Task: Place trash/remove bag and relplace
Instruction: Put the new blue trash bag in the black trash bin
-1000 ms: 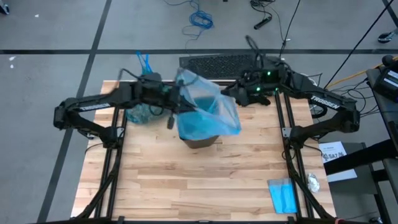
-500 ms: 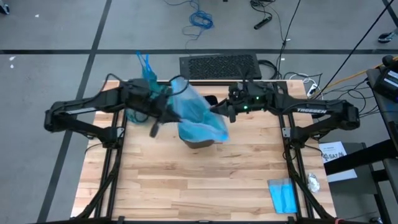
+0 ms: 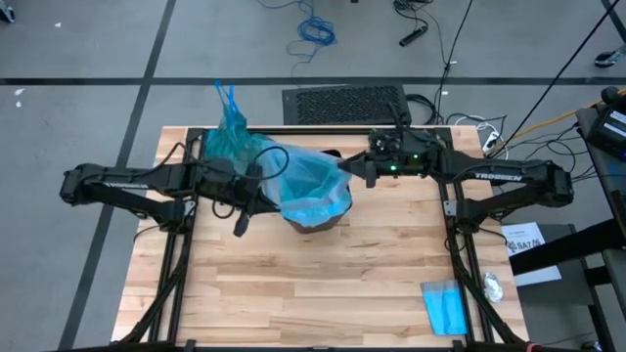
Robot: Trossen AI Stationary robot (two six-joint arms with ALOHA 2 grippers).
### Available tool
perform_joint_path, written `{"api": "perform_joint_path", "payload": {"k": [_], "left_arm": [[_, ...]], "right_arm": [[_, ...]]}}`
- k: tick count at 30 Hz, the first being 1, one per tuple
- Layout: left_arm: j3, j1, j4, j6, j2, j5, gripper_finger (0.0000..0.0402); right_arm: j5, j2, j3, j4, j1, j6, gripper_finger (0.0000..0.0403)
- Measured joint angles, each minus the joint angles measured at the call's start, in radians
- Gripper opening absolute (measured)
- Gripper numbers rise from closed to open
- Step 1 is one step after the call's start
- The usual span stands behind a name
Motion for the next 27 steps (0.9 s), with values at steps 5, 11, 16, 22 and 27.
{"api": "perform_joint_path", "payload": {"k": [5,11,16,22,27], "left_arm": [[0.000,-0.032,-0.011,-0.003,-0.001,-0.017,0.0000],[0.000,-0.076,-0.007,-0.028,0.005,-0.026,0.0000],[-0.007,-0.103,-0.009,-0.030,0.027,-0.056,0.0000],[-0.052,-0.133,-0.010,-0.072,0.063,-0.156,0.0000],[-0.073,-0.133,-0.007,-0.074,0.063,-0.289,0.0000]], "right_arm": [[0.073,-0.082,0.000,-0.178,-0.007,-0.021,0.0000],[0.125,-0.146,0.000,-0.310,0.006,-0.029,0.0000],[0.159,-0.183,-0.047,-0.345,0.023,-0.008,0.0000],[0.162,-0.228,-0.216,-0.151,0.020,0.088,0.0000],[0.164,-0.227,-0.298,-0.082,0.020,0.128,0.0000]]}}
